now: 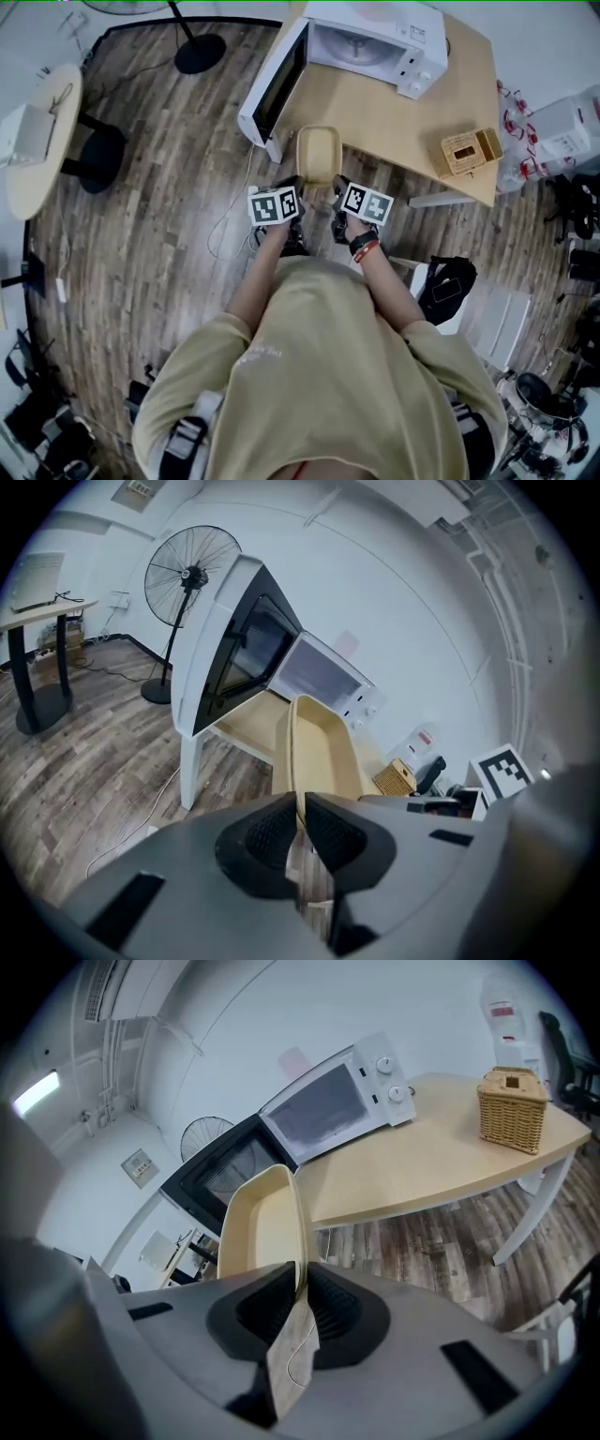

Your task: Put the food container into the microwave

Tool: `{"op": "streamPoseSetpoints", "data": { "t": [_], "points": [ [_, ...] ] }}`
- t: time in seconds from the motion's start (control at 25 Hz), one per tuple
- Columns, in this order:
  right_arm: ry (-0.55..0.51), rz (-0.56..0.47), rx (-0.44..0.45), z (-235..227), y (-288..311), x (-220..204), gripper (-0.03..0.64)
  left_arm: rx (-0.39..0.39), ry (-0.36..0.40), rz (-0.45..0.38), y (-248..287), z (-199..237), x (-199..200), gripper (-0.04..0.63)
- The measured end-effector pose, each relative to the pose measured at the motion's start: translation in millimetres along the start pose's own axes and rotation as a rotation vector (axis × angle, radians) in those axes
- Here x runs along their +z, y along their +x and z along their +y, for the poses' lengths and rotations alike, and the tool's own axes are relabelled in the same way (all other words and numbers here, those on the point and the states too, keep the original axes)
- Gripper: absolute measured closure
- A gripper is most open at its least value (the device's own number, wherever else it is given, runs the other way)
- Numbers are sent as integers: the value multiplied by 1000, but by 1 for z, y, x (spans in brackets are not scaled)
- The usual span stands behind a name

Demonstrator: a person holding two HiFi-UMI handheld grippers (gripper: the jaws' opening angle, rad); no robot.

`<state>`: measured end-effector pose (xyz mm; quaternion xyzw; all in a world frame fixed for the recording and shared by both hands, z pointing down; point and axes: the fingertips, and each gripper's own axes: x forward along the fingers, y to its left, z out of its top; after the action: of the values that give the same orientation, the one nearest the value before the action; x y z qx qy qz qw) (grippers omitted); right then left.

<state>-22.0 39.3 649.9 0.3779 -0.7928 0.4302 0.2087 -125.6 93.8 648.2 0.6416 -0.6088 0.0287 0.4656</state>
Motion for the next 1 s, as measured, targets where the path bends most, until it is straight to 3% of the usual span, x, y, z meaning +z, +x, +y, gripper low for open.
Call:
{"op": "streamPoseSetpoints", "data": {
  "t": [0.44, 0.76, 1.0],
  "points": [
    [148, -121, -78, -13, 22, 56, 560, -102, 118, 82, 47, -10, 60, 549],
    [209, -156, -96, -34, 37, 83, 561, -118, 112, 102, 80, -16, 75, 549],
    [185, -134, -80, -42, 62, 117, 561, -94, 104, 101, 115, -13, 107, 549]
  ]
}}
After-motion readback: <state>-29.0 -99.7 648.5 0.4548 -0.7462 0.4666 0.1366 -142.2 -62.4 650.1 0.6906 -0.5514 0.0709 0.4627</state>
